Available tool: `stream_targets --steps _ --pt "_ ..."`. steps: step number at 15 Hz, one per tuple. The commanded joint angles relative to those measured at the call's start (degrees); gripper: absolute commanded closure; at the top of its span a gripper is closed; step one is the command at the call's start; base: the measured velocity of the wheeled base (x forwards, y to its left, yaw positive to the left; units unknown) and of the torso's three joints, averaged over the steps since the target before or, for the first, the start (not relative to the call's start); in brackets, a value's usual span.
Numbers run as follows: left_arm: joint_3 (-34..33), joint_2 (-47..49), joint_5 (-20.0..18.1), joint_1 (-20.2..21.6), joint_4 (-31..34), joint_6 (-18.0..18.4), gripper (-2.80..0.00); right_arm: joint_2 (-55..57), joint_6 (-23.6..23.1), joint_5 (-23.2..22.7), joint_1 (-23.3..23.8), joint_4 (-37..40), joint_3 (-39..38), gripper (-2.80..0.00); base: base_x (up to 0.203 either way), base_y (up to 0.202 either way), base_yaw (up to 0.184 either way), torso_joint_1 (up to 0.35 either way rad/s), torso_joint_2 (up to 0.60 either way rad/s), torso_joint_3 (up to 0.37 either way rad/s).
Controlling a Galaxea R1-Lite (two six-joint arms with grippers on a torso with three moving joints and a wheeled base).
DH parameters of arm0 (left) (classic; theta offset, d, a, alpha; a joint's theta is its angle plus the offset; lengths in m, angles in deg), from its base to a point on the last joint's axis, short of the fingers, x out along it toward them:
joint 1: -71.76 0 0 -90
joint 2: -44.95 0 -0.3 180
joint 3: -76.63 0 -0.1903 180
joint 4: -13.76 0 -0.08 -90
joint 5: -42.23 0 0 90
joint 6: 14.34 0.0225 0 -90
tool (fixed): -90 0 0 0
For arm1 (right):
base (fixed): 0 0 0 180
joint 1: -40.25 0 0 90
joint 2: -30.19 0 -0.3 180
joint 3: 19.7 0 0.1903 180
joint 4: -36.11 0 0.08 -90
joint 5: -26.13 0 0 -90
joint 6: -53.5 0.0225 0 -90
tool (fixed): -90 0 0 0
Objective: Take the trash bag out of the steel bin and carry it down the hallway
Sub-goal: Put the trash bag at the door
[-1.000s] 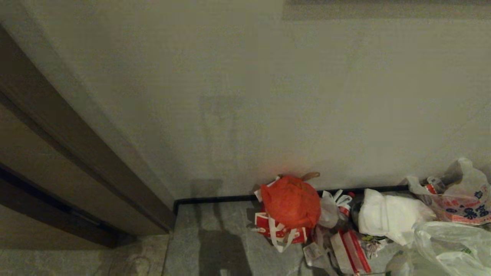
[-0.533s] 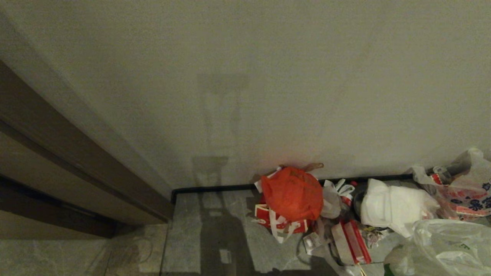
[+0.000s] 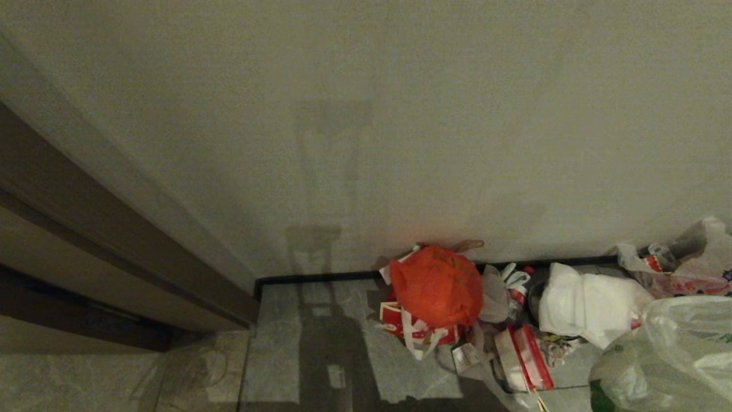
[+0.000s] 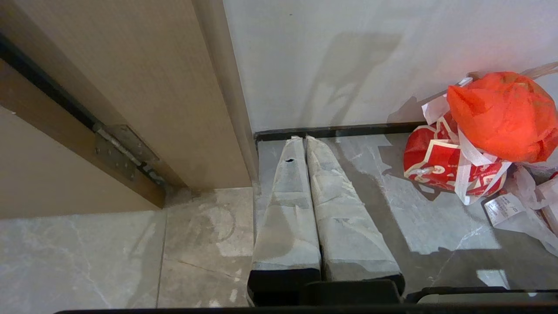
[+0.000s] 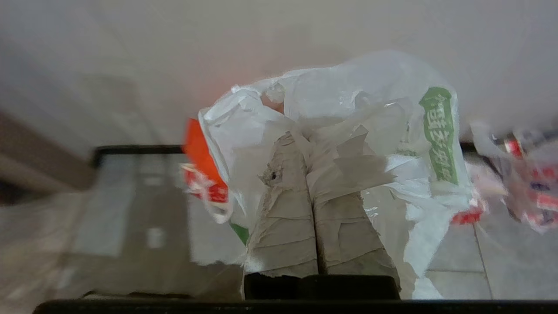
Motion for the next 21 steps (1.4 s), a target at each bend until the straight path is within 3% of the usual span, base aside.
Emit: stream_targets --steps 1,3,5,8,13,18,21 --pt "0.00 0.06 0.02 0.00 -0.02 -0.02 0.00 9.64 -0.05 -1.88 -0.04 8.16 10.52 0.00 0.000 0.000 0.000 0.000 0.00 0.000" --pt "0.00 0.06 0.02 0.00 -0.02 -0.02 0.00 21.60 -0.19 -7.99 -0.08 17.29 18.80 0.00 0.000 0.000 0.000 0.000 0.00 0.000" --pt "-0.09 0.06 -0.06 0.00 -0.02 -0.02 0.00 32.48 -2.06 -11.57 -0.11 21.47 22.21 0.00 0.000 0.000 0.000 0.000 0.00 0.000" --pt "0.00 0.06 0.02 0.00 -0.02 -0.02 0.00 46.57 -7.17 -12.68 -1.60 19.12 22.34 0.00 0.000 0.000 0.000 0.000 0.00 0.000" --pt "-0.07 0.06 0.02 0.00 -0.02 -0.02 0.00 63.26 -8.14 -5.86 -11.28 9.17 19.33 0.00 0.000 0.000 0.000 0.000 0.00 0.000" --pt "-0.07 0.06 0.02 0.00 -0.02 -0.02 0.00 78.24 -6.80 -4.32 -17.71 -5.09 19.97 0.00 0.000 0.000 0.000 0.000 0.00 0.000" --pt "-0.09 0.06 0.02 0.00 -0.02 -0.02 0.00 86.27 -6.48 3.45 -23.75 -15.25 21.35 0.00 0.000 0.000 0.000 0.000 0.00 0.000"
